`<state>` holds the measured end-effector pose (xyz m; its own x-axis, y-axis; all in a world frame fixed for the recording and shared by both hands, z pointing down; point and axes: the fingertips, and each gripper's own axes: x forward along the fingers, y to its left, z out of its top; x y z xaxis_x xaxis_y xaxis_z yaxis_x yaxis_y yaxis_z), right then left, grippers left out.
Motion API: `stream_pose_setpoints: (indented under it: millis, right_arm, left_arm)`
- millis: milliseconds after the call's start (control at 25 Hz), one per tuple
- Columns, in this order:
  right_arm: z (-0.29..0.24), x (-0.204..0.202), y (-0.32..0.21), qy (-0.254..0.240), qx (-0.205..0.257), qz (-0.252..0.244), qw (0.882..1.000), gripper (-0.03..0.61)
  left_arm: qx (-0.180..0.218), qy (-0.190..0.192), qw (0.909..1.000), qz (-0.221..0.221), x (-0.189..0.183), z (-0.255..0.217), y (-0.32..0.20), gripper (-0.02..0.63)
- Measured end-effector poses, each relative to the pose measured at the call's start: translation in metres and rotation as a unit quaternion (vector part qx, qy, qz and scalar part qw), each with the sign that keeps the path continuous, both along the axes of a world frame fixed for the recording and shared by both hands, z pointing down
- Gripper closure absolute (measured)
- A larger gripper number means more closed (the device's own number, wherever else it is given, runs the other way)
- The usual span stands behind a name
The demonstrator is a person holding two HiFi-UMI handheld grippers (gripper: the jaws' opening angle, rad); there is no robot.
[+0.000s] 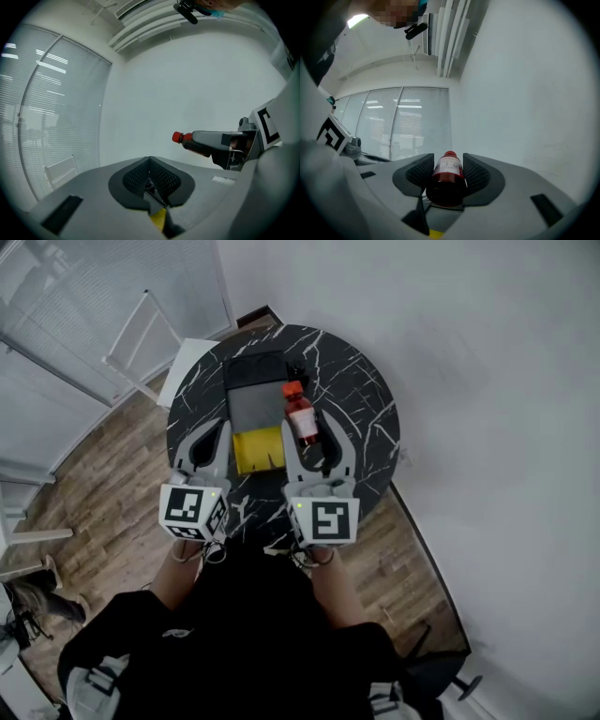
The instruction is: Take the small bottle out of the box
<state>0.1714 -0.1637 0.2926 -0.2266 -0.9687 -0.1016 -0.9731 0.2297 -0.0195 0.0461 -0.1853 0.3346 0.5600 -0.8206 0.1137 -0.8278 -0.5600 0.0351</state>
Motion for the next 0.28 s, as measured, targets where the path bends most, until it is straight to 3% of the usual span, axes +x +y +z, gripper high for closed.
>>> stream_pose_setpoints:
  millis: [280]
  right_arm:
    - [-0.0064,-0.0018,0.0055,0.002,0.007,0.000,1.000,0.394]
  left_arm:
    - [0.001,-0.002,1.0000,-0.003,-0.0063,-0.0028,0.0034,0.615]
